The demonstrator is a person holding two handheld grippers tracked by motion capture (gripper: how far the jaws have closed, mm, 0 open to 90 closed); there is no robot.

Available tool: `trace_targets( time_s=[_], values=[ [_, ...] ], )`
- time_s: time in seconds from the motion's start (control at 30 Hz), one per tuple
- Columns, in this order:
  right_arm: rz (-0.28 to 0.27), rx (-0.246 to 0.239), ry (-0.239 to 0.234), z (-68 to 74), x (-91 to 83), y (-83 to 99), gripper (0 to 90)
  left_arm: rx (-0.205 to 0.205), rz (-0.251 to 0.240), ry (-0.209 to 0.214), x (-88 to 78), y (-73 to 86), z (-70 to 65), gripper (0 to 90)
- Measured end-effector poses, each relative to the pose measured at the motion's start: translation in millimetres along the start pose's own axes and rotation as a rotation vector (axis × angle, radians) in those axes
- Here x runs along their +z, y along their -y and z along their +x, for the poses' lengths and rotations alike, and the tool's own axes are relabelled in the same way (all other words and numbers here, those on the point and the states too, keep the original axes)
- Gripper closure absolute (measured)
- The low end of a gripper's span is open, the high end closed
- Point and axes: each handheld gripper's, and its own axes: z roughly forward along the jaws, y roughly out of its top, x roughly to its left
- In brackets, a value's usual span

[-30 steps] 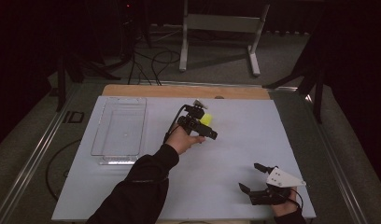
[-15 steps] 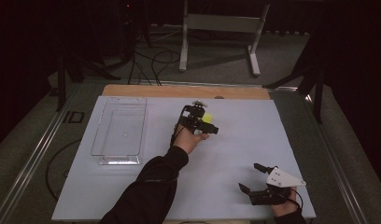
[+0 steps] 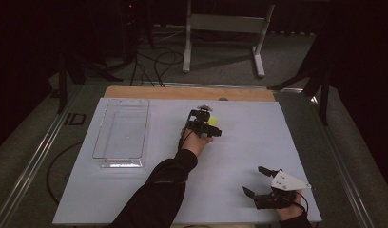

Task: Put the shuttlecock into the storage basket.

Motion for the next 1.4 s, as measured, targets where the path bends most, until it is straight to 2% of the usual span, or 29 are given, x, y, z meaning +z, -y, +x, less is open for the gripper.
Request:
trace_targets(
  time_s=[0.07, 0.27, 0.33, 0.4, 0.6, 0.67, 0.83, 0.87, 0.97, 1.13, 1.2, 1.3, 1.4],
  values=[
    [0.001, 0.0, 0.0, 0.0, 0.0, 0.0, 8.8, -0.014, 0.002, -0.01, 2.9, -0.9, 1.2, 21.1],
    [0.003, -0.003, 0.0, 0.0, 0.1, 0.0, 8.8, -0.017, 0.014, -0.037, 12.6, -1.8, 4.5, 29.7],
    [0.0, -0.003, 0.0, 0.0, -0.2, -0.2, 8.8, -0.028, 0.023, -0.031, 16.4, -0.8, 6.6, 31.7],
    [0.003, 0.001, -0.002, -0.2, -0.1, 0.0, 8.8, -0.011, 0.024, -0.038, 19.0, 0.3, 5.9, 36.3],
    [0.005, -0.001, -0.001, -0.2, 0.3, 0.1, 8.8, -0.021, 0.025, -0.028, 22.4, 0.8, 5.6, 44.9],
    [0.006, 0.003, -0.001, -0.2, 0.6, 0.3, 8.8, -0.036, 0.022, -0.018, 22.0, 0.4, 7.1, 45.9],
    [0.007, 0.001, -0.003, -0.2, 0.8, 0.3, 8.8, -0.026, 0.022, -0.046, 21.7, 1.7, 5.1, 51.4],
    [0.008, 0.002, -0.003, -0.2, 1.0, 0.3, 8.8, -0.021, 0.024, -0.06, 21.8, 1.7, 4.2, 54.5],
    [0.008, -0.004, -0.003, -0.2, 1.2, 0.2, 8.8, -0.011, 0.031, -0.064, 21.6, 1.3, 3.2, 63.4],
    [0.009, 0.001, -0.002, -0.3, 1.0, 0.3, 8.8, 0.001, 0.043, -0.059, 20.9, 0.5, 2.4, 65.1],
    [0.009, 0.0, -0.002, -0.3, 1.0, 0.2, 8.8, -0.002, 0.033, -0.055, 19.3, 0.0, 2.3, 65.4],
    [0.008, 0.002, -0.001, -0.4, 0.9, 0.2, 8.8, 0.021, 0.038, -0.044, 16.6, -1.2, 0.5, 65.6],
    [0.009, 0.001, -0.001, -0.3, 0.9, 0.1, 8.8, 0.073, 0.047, -0.014, 12.6, -3.5, -2.5, 65.7]
  ],
)
